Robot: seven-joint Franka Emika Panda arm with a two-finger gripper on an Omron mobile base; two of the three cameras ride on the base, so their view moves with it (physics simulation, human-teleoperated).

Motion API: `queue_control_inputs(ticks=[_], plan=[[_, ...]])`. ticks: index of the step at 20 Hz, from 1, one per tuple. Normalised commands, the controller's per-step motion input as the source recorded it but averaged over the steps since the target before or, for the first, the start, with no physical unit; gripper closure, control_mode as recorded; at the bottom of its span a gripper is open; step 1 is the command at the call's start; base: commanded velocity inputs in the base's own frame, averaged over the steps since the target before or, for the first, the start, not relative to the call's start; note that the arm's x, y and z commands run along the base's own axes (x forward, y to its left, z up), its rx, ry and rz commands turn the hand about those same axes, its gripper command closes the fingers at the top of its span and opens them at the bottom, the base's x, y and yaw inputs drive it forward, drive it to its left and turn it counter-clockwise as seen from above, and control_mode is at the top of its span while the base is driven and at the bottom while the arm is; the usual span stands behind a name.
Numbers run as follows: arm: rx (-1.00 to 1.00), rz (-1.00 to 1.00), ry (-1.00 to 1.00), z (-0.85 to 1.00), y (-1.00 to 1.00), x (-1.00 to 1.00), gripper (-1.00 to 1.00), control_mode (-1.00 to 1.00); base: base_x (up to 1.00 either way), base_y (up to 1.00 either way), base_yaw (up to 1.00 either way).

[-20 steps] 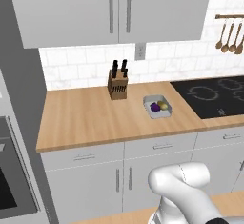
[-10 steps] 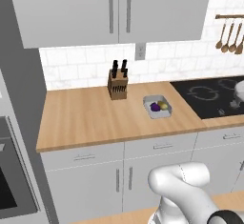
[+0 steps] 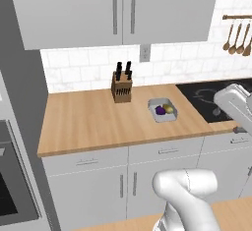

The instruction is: Take the meat container that has the chicken drumstick and place it on the second highest rack of the freezer. Then take the vegetable container that has the eggplant and cucumber and place it on the highest rack of the freezer.

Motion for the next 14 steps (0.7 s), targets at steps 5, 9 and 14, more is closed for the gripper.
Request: queue_control_inputs(ticks=[5,9,14], plan=[[0.37,-0.14,0.15,-0.07,-0.30,0.58,-1.00,-1.00,0.00,0.00,0.00],[0.20,-0.11,0.17,-0.07,-0.21,0.75,-1.00,-1.00,0.00,0.00,0.00],[-0.18,-0.17,0.19,-0.31,0.00,0.78,-1.00,-1.00,0.00,0.00,0.00]])
